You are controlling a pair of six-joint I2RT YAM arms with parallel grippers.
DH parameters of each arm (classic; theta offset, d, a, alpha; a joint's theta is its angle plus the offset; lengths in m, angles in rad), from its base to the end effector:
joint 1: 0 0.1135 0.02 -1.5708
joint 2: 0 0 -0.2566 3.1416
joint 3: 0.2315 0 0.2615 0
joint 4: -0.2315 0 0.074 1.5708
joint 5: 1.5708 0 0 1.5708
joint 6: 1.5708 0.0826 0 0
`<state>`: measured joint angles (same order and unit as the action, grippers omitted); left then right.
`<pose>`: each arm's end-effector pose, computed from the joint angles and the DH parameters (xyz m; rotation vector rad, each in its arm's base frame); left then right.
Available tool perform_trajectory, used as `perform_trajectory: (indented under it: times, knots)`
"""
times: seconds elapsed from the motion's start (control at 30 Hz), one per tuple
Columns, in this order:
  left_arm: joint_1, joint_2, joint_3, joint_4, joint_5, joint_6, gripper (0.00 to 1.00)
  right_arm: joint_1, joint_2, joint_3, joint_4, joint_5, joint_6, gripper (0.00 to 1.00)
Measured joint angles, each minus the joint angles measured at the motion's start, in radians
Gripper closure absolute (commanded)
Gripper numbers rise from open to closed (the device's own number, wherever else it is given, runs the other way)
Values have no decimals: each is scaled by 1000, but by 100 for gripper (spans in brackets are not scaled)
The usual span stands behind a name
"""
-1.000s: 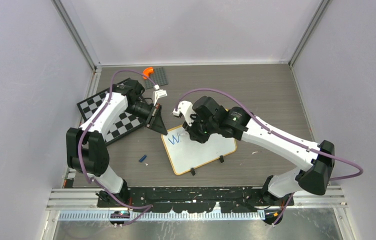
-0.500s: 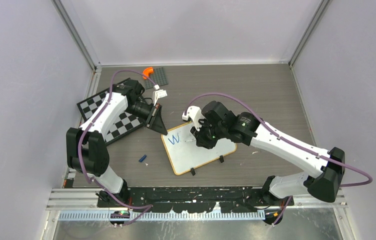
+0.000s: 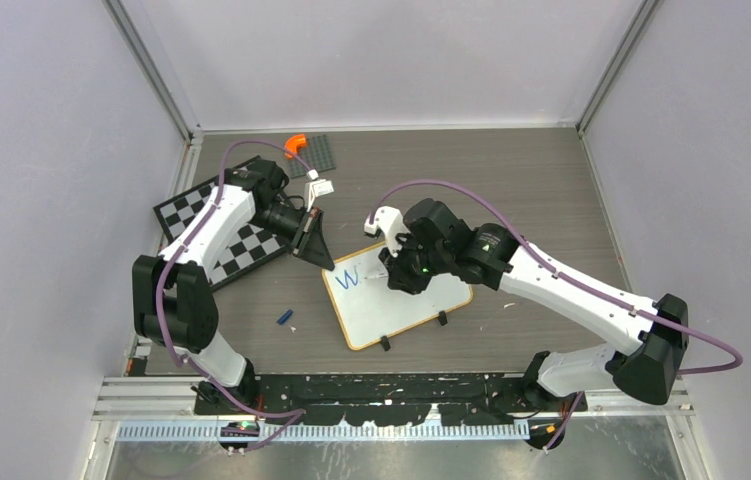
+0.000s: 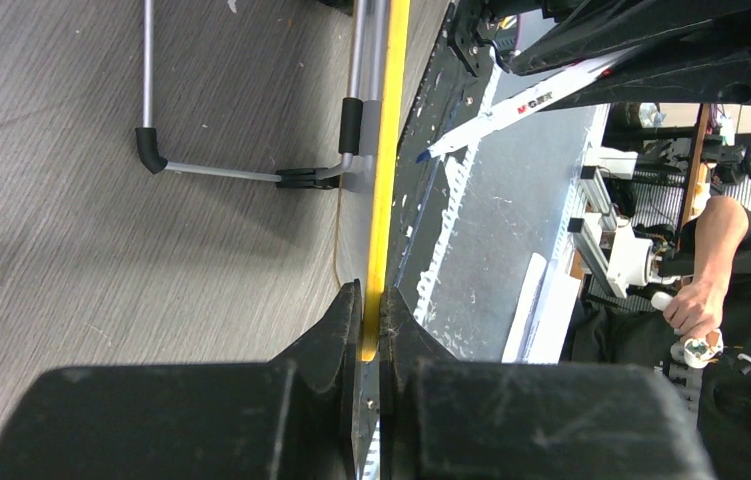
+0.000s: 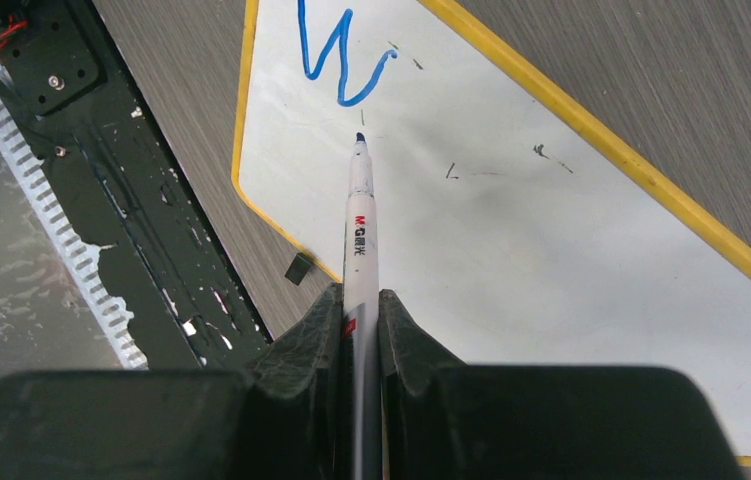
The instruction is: Write a sentence on the whiteboard
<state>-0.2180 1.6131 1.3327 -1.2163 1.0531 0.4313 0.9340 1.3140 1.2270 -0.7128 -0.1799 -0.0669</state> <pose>0.2779 -0.1351 0.2425 0.8743 2.4237 -1.4788 0.1795 0.2675 0.2880 -1.2510 2.1012 0.6166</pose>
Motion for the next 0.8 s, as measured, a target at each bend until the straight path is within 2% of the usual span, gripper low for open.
perform_trajectory:
  times: [0.47, 0.8]
  knots:
    - [0, 0, -4, 0, 6, 2, 100, 0, 37, 7, 31, 85, 23, 100]
    - [0, 1, -4, 2, 5, 19, 100, 1, 79, 42, 35, 73, 25, 100]
